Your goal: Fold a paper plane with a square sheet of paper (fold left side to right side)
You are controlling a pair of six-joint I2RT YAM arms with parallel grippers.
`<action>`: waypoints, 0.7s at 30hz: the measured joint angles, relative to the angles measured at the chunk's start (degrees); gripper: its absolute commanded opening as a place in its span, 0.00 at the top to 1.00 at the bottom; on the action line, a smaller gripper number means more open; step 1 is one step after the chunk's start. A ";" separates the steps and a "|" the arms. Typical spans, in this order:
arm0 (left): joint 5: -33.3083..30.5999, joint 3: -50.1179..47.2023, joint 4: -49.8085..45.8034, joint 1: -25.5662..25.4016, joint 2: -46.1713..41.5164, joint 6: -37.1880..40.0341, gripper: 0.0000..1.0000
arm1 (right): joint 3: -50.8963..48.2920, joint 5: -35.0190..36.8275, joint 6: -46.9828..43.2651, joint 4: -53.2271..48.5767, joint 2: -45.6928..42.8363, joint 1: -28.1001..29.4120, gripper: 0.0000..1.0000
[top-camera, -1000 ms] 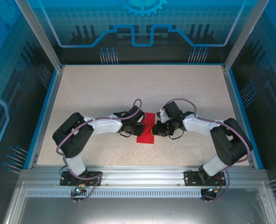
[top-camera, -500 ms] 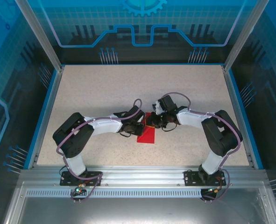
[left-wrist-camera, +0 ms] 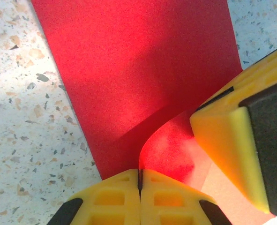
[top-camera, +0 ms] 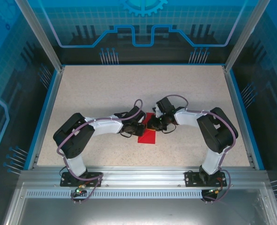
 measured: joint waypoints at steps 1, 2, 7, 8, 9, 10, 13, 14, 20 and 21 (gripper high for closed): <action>0.00 0.00 0.00 0.00 0.00 0.00 0.93 | 0.11 0.33 -0.37 -0.37 0.00 0.00 0.86; 0.00 0.00 0.02 0.00 0.00 0.02 0.93 | 0.15 0.57 -0.70 -0.63 0.00 0.00 0.86; 0.00 0.00 0.02 0.00 0.02 0.02 0.93 | 0.20 1.81 -1.99 -2.29 0.00 0.00 0.86; 0.02 0.00 0.00 0.00 0.02 0.02 0.93 | 0.20 2.01 -2.21 -2.56 0.02 0.00 0.86; 0.02 0.00 0.00 0.00 0.02 0.02 0.93 | 0.20 2.21 -2.43 -2.84 0.02 0.00 0.86; 0.00 0.00 0.02 0.00 0.02 0.02 0.93 | 0.24 2.40 -2.67 -3.15 0.04 0.00 0.86; 0.00 0.00 0.00 0.00 0.02 0.02 0.93 | 0.50 2.86 -3.30 -3.78 0.15 0.02 0.86; 0.00 0.00 0.02 0.00 0.02 0.02 0.92 | 0.50 3.08 -3.52 -4.00 0.15 0.02 0.86; 0.02 0.00 0.04 0.00 0.02 0.04 0.90 | 0.52 3.54 -4.52 -4.39 0.28 0.02 0.86; 0.02 0.02 0.02 0.00 0.02 0.02 0.89 | 0.52 3.54 -4.57 -4.39 0.37 0.00 0.86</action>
